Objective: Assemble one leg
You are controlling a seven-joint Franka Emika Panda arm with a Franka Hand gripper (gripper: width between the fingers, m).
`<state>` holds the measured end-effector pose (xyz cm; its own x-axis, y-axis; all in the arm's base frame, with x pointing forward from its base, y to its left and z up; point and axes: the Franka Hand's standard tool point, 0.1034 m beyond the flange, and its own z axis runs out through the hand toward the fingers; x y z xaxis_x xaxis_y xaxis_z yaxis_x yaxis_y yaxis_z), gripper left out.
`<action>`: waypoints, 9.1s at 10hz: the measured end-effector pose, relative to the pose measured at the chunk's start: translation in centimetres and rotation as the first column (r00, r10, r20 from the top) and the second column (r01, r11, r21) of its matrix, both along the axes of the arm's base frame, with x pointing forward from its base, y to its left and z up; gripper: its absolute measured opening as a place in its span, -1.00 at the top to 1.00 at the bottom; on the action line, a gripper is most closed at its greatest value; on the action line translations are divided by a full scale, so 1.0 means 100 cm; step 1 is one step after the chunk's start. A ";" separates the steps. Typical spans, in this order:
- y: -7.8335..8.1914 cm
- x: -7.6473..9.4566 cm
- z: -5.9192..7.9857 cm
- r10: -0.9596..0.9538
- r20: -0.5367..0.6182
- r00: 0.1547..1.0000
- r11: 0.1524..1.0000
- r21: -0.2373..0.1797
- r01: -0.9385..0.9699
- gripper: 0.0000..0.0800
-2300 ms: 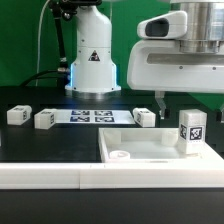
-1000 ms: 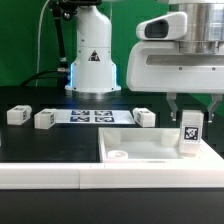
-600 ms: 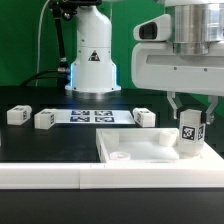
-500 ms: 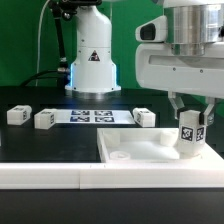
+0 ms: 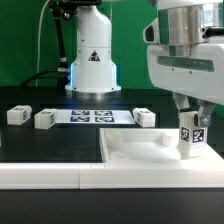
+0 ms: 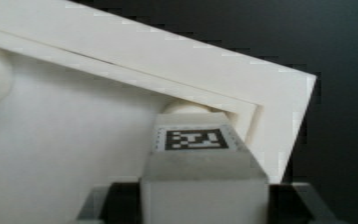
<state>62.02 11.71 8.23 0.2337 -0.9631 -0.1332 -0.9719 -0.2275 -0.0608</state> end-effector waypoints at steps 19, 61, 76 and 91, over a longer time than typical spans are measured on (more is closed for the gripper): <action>0.002 -0.002 0.000 0.975 0.030 0.221 0.223 -0.147 -0.964 -0.40; 0.002 0.004 0.001 0.919 0.018 0.394 0.392 -0.149 -0.908 0.28; 0.002 0.005 0.000 -0.100 -0.008 0.995 0.995 -0.024 0.099 -0.10; 0.001 0.003 -0.001 0.963 -0.033 0.266 0.257 -0.171 -0.951 -0.62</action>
Offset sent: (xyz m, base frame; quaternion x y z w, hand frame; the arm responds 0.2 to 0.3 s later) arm -0.0007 0.0007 0.0000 -0.0156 0.0011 -0.1063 0.9942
